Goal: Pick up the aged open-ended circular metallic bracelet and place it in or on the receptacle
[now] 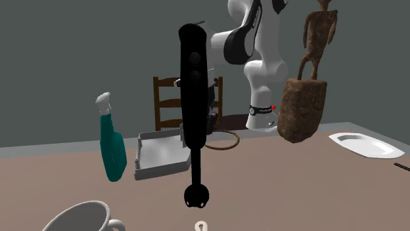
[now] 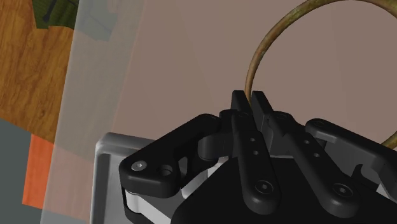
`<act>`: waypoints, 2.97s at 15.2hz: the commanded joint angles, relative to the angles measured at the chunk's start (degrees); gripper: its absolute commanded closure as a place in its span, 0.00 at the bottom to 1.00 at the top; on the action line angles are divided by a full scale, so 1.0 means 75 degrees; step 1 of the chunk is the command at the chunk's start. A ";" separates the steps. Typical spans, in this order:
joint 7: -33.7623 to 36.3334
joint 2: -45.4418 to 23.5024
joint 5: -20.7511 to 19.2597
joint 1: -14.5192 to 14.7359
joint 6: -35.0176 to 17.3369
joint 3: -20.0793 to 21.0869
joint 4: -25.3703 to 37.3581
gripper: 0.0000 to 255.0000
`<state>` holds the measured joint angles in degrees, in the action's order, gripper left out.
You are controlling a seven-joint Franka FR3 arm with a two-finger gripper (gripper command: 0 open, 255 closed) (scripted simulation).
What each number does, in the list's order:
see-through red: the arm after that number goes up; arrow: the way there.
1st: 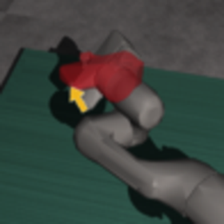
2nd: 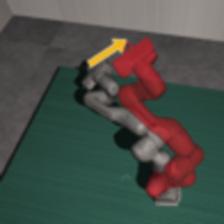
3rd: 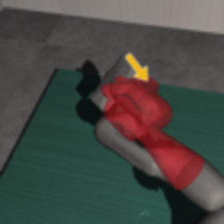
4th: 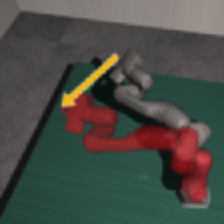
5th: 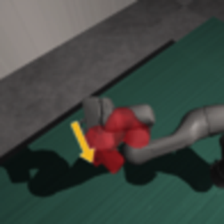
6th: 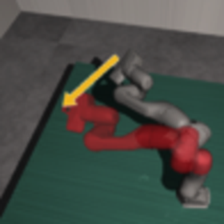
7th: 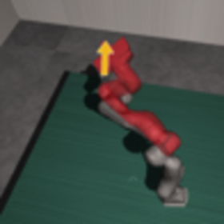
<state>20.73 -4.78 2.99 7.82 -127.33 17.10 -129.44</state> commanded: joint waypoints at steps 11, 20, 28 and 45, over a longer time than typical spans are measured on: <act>-0.0105 0.0717 0.0195 -0.0038 0.1211 -0.0010 0.0513 1.00; -0.0296 0.0604 0.0096 -0.0180 0.1959 -0.0154 0.1356 1.00; -0.0913 -0.1137 -0.0425 -0.0576 0.2657 -0.0582 0.3714 1.00; -0.1171 -0.2500 -0.0699 -0.0688 0.1984 -0.0788 0.4372 1.00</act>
<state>12.02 -23.17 -2.17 2.69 -111.77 11.25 -96.34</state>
